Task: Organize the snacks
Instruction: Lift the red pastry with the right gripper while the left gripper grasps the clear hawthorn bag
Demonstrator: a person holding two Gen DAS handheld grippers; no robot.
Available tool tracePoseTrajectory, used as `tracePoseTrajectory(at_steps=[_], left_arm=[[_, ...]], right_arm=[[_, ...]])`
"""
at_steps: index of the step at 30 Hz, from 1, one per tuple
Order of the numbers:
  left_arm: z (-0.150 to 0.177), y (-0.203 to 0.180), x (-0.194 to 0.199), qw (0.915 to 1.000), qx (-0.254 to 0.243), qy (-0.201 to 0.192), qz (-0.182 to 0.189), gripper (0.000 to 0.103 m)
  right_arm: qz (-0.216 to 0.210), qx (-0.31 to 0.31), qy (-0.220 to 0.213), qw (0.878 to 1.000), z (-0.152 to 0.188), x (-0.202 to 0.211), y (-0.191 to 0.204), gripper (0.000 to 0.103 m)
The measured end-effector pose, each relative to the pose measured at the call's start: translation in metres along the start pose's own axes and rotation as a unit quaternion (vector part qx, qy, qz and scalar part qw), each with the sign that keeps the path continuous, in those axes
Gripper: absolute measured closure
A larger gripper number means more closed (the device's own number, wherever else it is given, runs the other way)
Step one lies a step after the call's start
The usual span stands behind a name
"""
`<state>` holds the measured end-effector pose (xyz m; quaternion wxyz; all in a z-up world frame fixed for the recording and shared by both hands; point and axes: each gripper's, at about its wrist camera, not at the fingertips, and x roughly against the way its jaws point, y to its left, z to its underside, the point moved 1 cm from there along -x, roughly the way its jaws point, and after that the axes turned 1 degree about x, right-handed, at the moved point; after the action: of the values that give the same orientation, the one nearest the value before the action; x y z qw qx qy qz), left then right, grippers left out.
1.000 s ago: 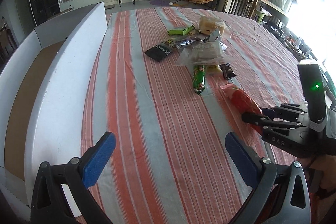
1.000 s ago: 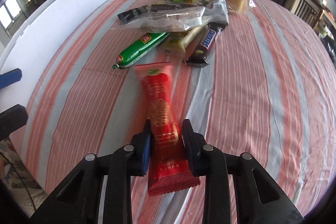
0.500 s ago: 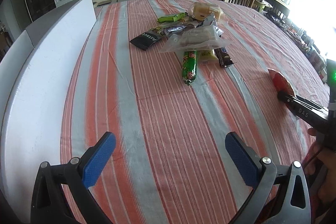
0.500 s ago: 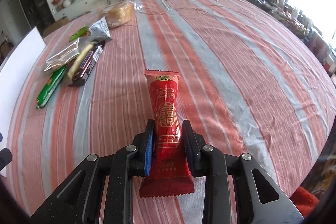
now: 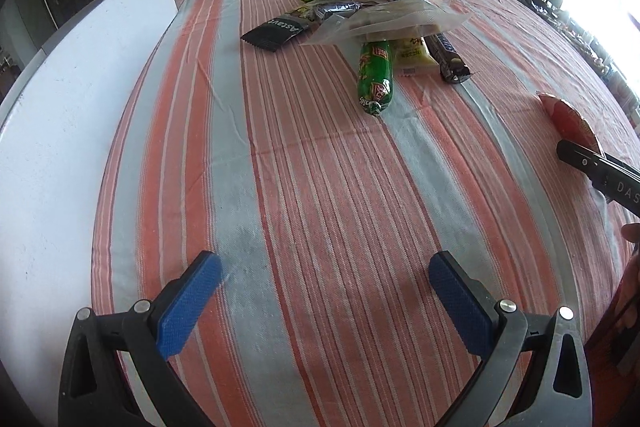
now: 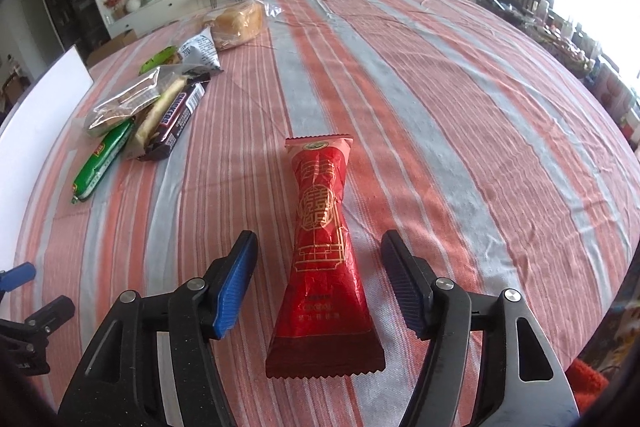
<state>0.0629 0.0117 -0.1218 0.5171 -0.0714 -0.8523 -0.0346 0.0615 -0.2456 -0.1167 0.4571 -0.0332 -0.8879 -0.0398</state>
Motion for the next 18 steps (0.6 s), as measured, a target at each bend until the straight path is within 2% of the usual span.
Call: tracePoseTrajectory(at_steps=[18], left_arm=[[0.0003, 0.0004, 0.0004, 1.0, 0.001, 0.0, 0.0, 0.0]], right_arm=[[-0.004, -0.003, -0.001, 1.0, 0.0007, -0.002, -0.0003, 0.033]])
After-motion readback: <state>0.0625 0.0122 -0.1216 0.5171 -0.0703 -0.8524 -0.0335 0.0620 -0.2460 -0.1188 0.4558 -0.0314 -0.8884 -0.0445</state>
